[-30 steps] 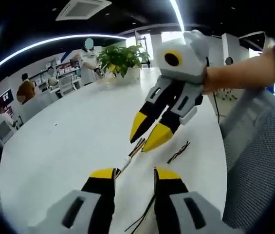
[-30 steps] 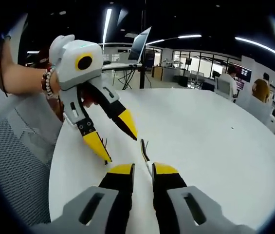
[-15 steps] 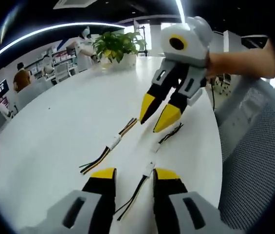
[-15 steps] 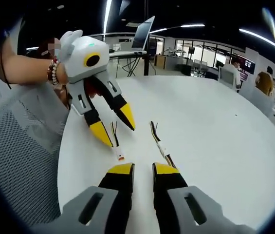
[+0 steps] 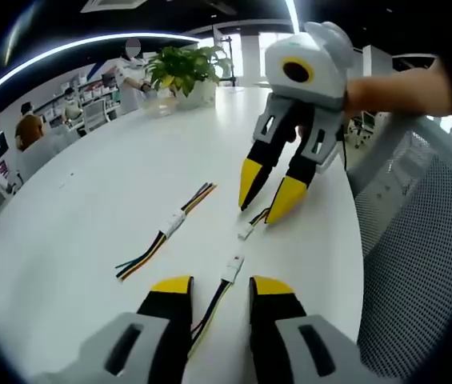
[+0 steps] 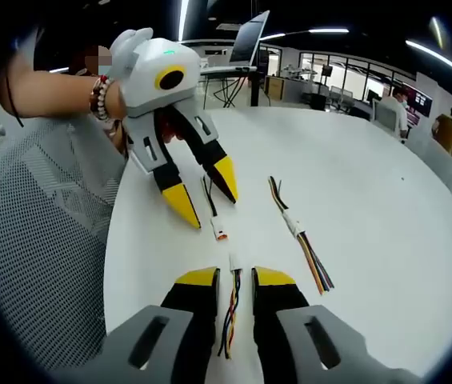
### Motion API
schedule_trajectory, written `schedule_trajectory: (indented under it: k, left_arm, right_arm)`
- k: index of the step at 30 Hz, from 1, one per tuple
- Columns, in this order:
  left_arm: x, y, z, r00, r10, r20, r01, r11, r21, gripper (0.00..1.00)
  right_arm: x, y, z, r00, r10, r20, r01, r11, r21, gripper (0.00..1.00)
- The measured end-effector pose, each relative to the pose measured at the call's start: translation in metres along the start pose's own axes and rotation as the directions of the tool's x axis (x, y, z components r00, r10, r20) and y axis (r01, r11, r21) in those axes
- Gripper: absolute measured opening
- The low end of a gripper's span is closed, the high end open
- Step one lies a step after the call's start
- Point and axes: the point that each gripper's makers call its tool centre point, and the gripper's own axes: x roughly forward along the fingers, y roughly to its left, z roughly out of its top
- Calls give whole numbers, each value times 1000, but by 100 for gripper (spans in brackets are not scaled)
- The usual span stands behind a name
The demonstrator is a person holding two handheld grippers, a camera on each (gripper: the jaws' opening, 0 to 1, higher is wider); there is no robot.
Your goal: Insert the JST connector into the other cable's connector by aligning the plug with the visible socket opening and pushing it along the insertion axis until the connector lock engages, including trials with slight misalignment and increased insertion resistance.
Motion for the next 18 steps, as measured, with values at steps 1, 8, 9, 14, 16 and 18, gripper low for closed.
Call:
schedule_trajectory:
  k: [1,8,9,14,16,18]
  left_arm:
    - [1,1,0,1000,2,0,-2,1000,2,21]
    - [2,2,0,1000,-10,12,10,1000,-26,17]
    - [2,2,0,1000,-9,12,9,1000,-26,17]
    - [3,0,1,1000,-19,18,19,999,-26,14]
    - [4,0,2,999,-26,26,26,999,-34,13]
    - [5,0,3,999,-25,32,26,999,-41,13]
  right_arm:
    - [0,0,0,1000,-1,1,1,1000,-3,14]
    - [9,2,-5,1000,4,-15,-5,999,-37,13]
    - [10,1,-2,1000,1,-3,-1,1000,-26,13]
    - [10,0,-1,1000,3,1,-3,1000,-28,11]
    - [10,1,-1,1000,6,6,-6,999,-32,10]
    - [10,4,0,1000,15,13,-14,999,-48,9]
